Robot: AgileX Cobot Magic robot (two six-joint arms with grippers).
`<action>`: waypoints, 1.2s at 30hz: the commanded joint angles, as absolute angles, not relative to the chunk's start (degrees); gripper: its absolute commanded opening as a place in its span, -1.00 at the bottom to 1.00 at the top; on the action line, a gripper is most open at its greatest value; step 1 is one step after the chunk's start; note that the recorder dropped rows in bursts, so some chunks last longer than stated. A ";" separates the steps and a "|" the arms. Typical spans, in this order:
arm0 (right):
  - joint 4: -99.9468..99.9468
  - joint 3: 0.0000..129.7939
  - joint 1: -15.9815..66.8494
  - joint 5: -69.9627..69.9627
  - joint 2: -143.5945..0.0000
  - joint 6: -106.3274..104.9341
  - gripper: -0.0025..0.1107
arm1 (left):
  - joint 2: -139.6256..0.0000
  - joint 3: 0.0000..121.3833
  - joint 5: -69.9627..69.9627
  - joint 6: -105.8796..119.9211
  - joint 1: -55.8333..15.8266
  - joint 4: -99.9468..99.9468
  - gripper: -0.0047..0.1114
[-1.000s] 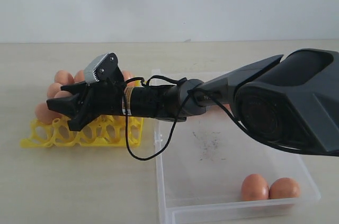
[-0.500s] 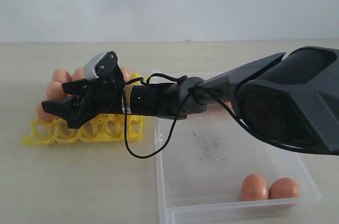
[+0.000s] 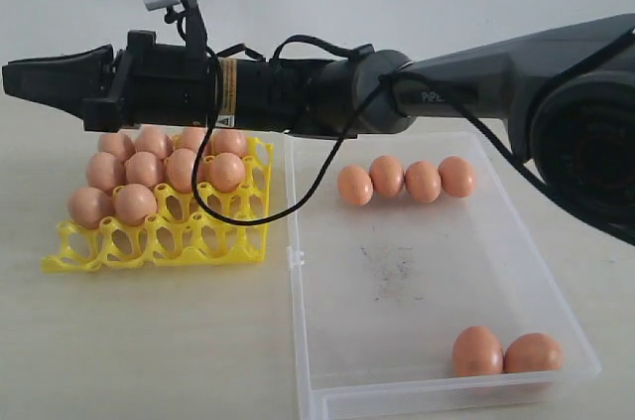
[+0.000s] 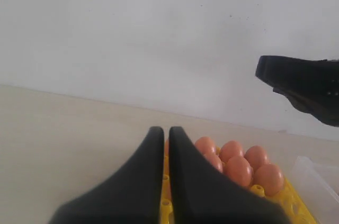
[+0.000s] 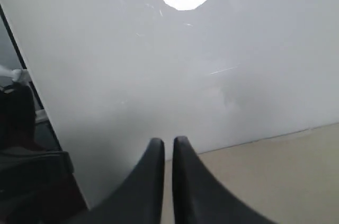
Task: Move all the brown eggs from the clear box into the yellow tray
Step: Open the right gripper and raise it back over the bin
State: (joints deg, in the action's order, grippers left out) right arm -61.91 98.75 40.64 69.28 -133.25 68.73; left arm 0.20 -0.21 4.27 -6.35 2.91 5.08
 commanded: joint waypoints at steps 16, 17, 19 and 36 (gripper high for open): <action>-99.95 95.70 40.53 47.17 -120.73 92.04 -0.96 | 0.00 0.00 3.95 -6.42 2.59 5.12 -0.85; -99.95 95.20 40.53 45.20 -119.80 92.04 -0.96 | 0.00 0.00 3.95 -6.42 2.59 5.12 -0.85; -99.95 94.03 40.53 40.55 -117.60 92.04 -0.96 | 0.00 0.00 3.95 -6.42 2.59 5.12 -0.85; -95.27 66.18 40.53 -20.77 -99.92 81.02 -0.96 | 0.00 0.00 3.95 -6.42 2.59 5.12 -0.85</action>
State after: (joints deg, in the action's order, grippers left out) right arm -99.31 69.94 40.64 -13.58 -102.18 87.71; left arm 0.20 -0.21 4.27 -6.35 2.91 5.08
